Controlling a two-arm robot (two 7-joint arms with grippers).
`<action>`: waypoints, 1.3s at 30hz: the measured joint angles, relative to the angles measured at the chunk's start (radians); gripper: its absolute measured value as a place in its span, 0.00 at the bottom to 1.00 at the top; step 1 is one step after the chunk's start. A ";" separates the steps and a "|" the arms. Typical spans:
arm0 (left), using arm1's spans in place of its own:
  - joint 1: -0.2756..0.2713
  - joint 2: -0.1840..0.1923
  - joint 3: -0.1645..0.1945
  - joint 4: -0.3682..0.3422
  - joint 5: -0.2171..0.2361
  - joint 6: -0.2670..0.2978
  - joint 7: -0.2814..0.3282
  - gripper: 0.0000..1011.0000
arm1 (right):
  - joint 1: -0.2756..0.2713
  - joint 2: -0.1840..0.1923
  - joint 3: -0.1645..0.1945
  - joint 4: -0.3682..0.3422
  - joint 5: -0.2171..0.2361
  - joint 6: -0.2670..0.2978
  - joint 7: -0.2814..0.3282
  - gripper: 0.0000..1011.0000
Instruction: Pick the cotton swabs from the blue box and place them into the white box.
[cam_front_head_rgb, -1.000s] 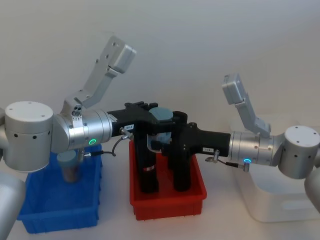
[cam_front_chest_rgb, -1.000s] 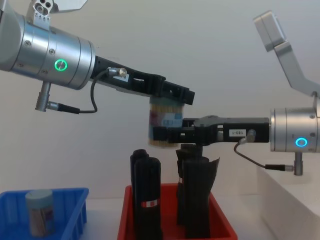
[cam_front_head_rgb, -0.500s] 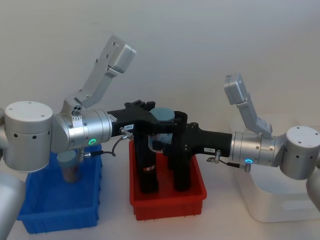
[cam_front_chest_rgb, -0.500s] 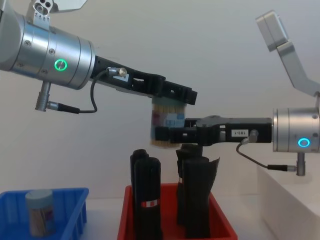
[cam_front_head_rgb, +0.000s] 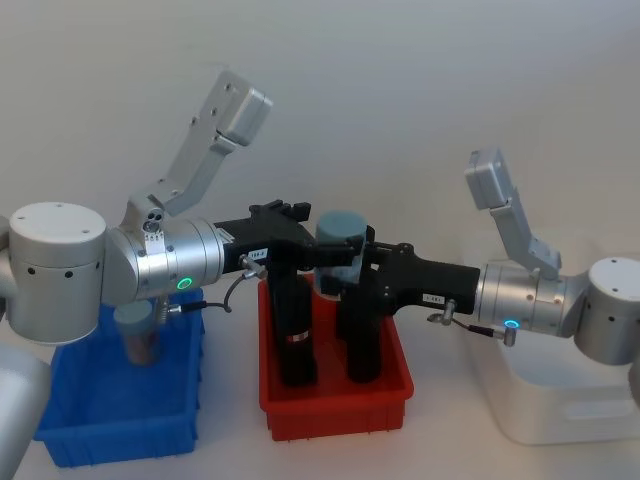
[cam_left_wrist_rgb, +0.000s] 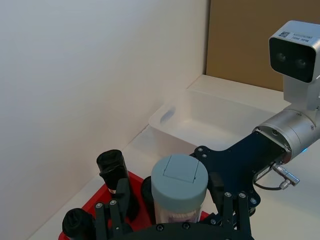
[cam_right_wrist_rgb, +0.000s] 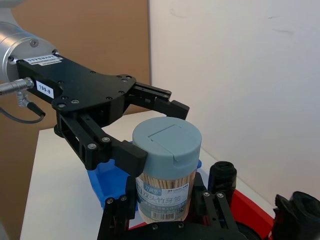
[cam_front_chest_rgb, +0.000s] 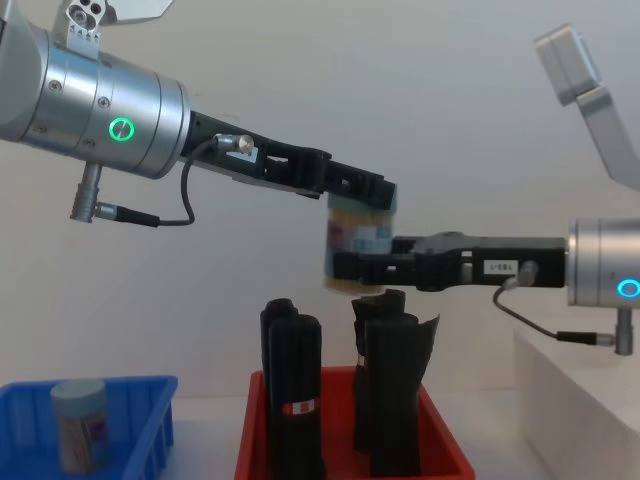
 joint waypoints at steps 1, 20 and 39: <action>0.000 0.000 0.000 0.000 0.000 0.000 0.000 0.99 | -0.003 0.003 0.002 -0.004 0.002 0.000 -0.003 0.64; 0.000 0.000 0.000 0.000 0.000 0.000 0.000 0.99 | -0.089 0.084 0.058 -0.149 0.048 0.010 -0.124 0.63; 0.000 0.000 0.000 0.000 0.000 0.000 0.000 0.99 | -0.223 0.182 0.113 -0.340 0.081 0.029 -0.329 0.63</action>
